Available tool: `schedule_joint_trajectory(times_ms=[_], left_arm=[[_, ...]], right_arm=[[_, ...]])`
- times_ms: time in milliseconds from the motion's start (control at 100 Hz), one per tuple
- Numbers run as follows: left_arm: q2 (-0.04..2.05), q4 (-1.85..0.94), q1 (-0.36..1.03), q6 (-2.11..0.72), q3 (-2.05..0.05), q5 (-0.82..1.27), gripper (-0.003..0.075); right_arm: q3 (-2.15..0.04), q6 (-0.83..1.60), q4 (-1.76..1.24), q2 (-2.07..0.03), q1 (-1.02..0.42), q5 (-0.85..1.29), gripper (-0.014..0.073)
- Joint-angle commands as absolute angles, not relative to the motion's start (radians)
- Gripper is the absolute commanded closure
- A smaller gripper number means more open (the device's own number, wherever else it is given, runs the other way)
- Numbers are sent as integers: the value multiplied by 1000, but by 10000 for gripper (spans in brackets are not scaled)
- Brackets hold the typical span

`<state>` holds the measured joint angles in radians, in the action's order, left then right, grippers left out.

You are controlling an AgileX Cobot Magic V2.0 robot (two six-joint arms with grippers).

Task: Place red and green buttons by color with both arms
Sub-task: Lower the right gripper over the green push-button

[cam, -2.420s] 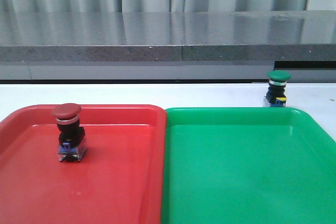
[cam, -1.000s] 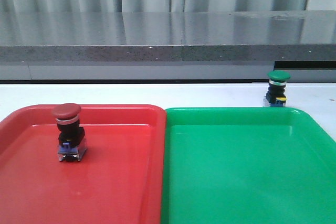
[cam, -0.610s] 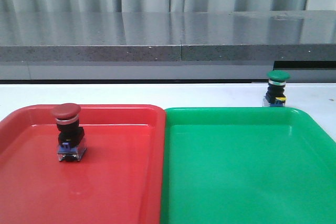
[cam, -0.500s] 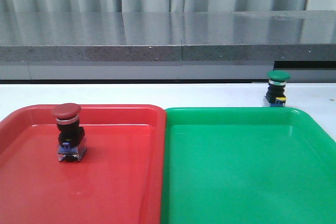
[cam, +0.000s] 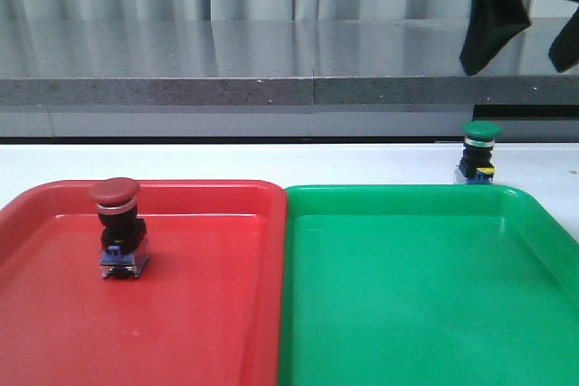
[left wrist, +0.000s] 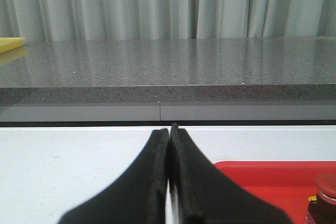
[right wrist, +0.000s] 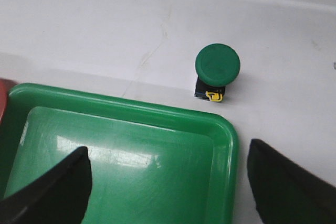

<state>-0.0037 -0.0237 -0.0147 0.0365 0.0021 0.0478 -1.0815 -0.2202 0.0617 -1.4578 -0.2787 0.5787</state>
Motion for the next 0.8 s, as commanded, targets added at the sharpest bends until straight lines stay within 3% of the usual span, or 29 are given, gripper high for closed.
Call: schedule_joint_trajectory(times_ms=[0,390,790], left_arm=[[-25,-31,-17,36,12,-28,741],[-25,-31,-17,36,12,-28,741],[-25,-31,-17,36,12,-28,741]], right_arm=[[-1175,-250,69,-1501,-258,562,-1],[-1509,-275,63,-1789,-146,788,-1],[-1702,-255,10,-1989,-146,945,-1]])
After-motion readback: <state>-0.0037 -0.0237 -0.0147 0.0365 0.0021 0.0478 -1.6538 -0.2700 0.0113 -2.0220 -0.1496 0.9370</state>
